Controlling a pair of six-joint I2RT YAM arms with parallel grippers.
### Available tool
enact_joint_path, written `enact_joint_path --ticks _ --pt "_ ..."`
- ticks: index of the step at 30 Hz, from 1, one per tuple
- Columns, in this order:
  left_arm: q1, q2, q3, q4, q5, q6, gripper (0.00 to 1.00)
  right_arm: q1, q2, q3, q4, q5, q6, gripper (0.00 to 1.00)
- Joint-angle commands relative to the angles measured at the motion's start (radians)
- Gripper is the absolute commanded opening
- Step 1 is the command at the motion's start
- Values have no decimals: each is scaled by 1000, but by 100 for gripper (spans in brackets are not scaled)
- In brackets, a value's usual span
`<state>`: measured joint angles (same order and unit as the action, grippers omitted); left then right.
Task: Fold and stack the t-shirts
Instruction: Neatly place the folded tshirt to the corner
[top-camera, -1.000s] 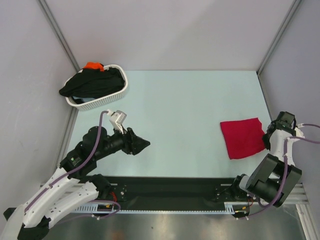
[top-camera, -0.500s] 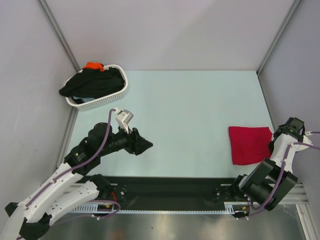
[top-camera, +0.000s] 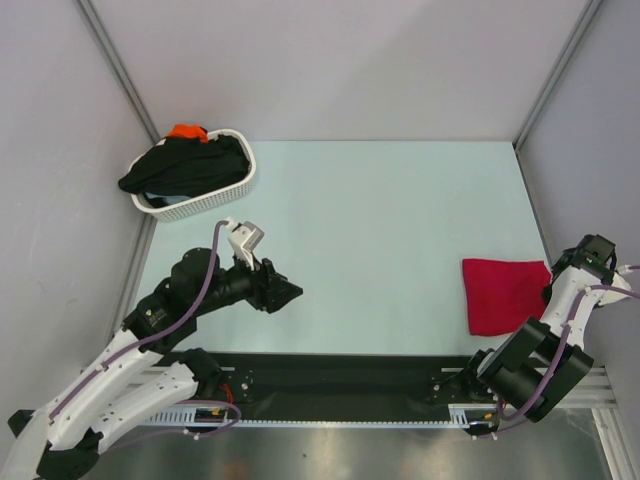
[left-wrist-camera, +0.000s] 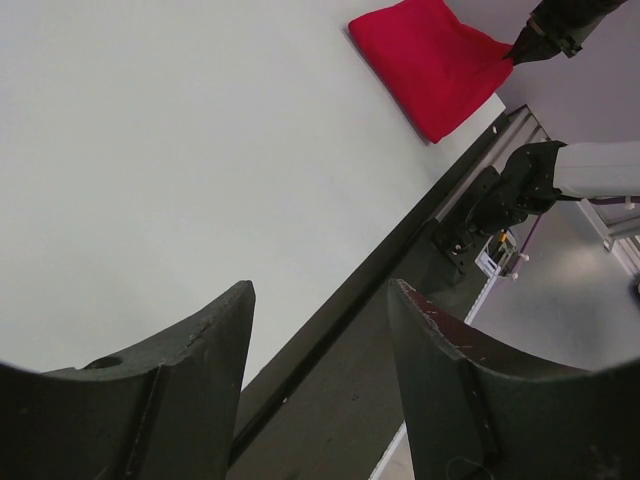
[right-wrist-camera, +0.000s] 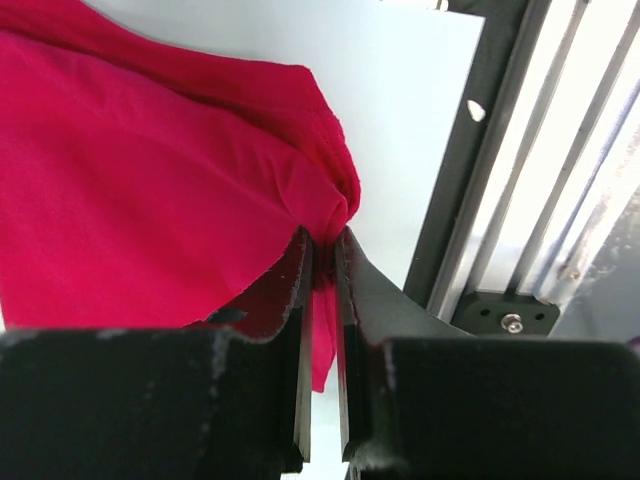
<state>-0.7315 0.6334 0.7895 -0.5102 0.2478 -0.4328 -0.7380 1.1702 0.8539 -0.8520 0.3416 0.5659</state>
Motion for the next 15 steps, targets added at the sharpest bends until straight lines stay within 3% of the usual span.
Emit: enact_joint_path --ticks 1,7,10,13,15 --pt "6 -11 36 21 14 22 62 -14 -20 68 -44 69 -14 0" --pt "6 -18 25 22 11 20 62 -18 -20 79 -62 83 -17 0" --pt "6 -21 24 13 11 23 62 -17 -18 83 -65 89 -14 8" --pt "6 -24 30 6 7 23 62 -17 -23 114 -73 62 -40 26" --pt "6 -21 33 1 7 23 62 6 -29 148 -94 43 -51 44"
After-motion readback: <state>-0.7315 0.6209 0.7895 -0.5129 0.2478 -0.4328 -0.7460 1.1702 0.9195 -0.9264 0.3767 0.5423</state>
